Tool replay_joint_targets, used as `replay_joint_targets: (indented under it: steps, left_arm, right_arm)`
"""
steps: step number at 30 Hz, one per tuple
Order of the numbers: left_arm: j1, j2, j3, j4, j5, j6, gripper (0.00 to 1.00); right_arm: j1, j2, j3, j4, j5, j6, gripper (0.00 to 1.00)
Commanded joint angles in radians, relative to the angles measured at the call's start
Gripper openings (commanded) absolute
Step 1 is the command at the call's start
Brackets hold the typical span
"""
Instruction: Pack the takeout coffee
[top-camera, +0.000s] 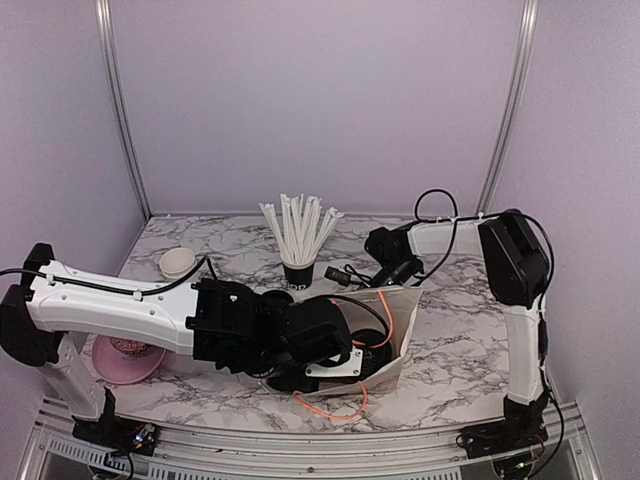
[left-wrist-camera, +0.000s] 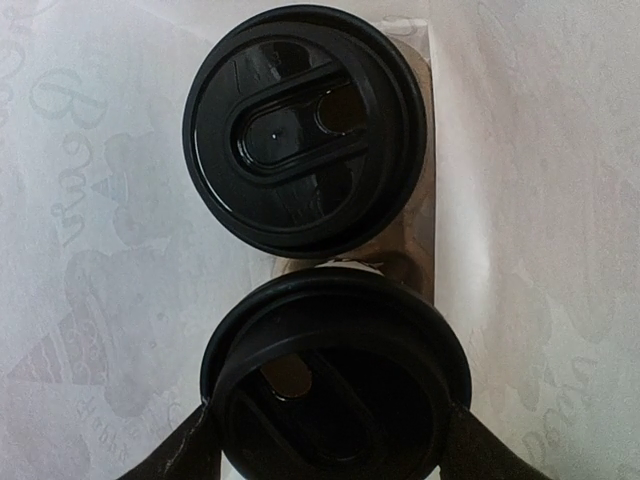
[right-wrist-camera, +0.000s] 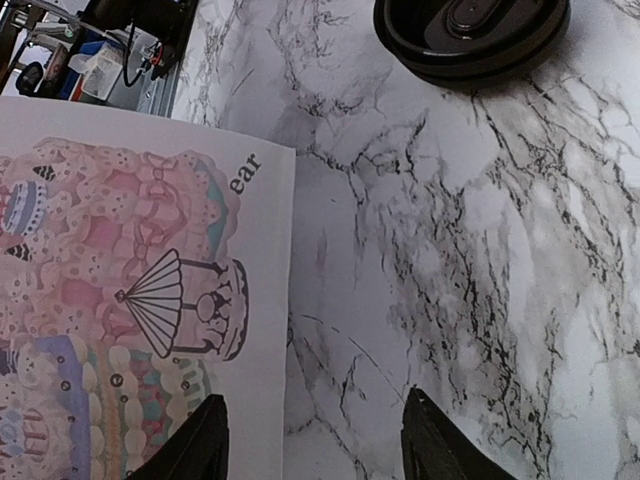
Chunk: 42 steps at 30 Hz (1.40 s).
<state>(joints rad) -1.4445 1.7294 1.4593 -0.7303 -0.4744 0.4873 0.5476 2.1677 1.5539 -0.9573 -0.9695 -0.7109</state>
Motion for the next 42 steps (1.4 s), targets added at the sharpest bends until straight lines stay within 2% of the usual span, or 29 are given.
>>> replay_joint_targets:
  steps: [1, 7, 13, 18, 27, 42]
  left_arm:
    - [0.039, 0.035, 0.032, -0.041, 0.082, -0.036, 0.34]
    - [0.074, 0.082, 0.100, -0.081, 0.163, -0.037, 0.35]
    - [0.084, 0.151, 0.228, -0.206, 0.252, -0.102, 0.36]
    - [0.085, 0.154, 0.243, -0.235, 0.302, -0.147, 0.36]
    - [0.074, 0.114, 0.245, -0.260, 0.422, -0.260, 0.36]
    - [0.084, 0.247, 0.251, -0.274, 0.415, -0.244, 0.34]
  right_arm:
    - [-0.037, -0.103, 0.070, -0.045, 0.078, -0.019, 0.59]
    - [-0.136, -0.153, 0.098, -0.039, 0.117, 0.018, 0.59]
    - [-0.145, -0.230, -0.009, -0.002, 0.104, 0.002, 0.60]
    - [-0.144, -0.267, -0.076, 0.018, 0.073, -0.021, 0.60]
    - [-0.144, -0.276, -0.088, -0.003, 0.029, -0.051, 0.60]
    - [-0.144, -0.283, -0.117, 0.008, -0.003, -0.048, 0.60]
